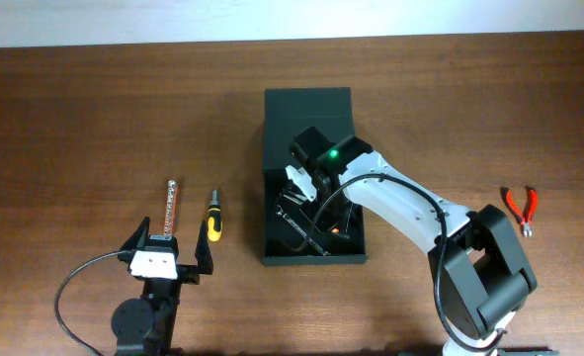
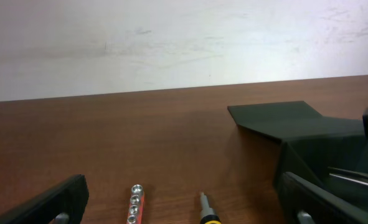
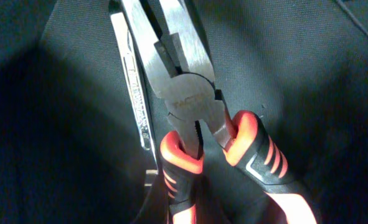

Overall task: Pack container
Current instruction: 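Lower the pliers into the box beside the wrench and open the right gripper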

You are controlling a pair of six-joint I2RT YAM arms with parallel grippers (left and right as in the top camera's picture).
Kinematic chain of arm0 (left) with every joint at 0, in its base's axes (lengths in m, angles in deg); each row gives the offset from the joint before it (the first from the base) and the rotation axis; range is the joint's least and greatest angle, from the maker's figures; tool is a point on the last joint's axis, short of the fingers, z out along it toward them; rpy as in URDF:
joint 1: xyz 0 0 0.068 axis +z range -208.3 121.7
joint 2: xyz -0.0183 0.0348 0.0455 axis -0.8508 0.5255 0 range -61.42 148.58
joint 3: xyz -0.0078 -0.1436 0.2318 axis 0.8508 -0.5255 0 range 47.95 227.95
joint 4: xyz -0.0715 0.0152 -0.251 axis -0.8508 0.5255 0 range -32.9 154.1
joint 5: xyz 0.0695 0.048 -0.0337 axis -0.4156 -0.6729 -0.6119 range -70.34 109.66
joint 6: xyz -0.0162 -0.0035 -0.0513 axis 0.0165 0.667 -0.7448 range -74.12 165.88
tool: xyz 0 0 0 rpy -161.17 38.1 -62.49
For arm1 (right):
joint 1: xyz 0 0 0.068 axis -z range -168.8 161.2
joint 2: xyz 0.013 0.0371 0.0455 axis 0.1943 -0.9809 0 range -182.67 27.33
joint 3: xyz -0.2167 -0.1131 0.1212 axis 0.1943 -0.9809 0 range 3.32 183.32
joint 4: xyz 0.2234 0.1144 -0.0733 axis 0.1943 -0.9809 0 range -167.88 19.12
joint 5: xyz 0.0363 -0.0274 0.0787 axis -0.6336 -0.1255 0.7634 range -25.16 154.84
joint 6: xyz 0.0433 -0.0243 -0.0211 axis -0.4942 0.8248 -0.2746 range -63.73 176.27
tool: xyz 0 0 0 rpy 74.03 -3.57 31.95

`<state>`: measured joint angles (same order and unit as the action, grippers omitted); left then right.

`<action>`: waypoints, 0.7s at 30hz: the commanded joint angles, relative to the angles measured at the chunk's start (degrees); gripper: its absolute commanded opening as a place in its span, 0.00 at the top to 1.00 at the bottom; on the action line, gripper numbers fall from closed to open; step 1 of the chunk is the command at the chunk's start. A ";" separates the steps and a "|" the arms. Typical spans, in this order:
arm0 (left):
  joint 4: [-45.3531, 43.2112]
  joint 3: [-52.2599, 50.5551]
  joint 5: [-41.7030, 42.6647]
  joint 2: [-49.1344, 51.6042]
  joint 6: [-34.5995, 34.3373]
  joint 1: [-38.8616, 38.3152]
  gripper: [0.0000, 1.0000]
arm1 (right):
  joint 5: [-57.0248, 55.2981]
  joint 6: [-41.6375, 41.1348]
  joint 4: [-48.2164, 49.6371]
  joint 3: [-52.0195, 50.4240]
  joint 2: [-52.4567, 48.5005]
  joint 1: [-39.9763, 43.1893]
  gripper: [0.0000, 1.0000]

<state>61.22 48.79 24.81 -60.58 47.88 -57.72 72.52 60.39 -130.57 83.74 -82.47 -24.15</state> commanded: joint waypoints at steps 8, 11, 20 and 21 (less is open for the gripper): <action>0.15 -0.33 -0.39 -0.48 0.87 0.39 0.01 | 0.96 0.15 2.62 -0.50 0.35 -0.33 0.96; 0.15 -0.33 -0.39 -0.48 0.87 0.39 0.01 | 0.96 0.15 3.45 -0.52 0.24 -0.33 0.96; 0.15 -0.33 -0.39 -0.48 0.87 0.39 0.01 | 0.94 0.15 3.91 -0.52 -1.90 -0.33 0.96; 0.15 -0.33 -0.42 -0.48 0.87 0.39 0.01 | 0.94 0.15 3.93 -0.52 -2.05 -0.33 0.96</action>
<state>61.19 48.79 24.81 -60.58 47.88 -57.72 72.52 60.58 -126.94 83.61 -83.60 -24.15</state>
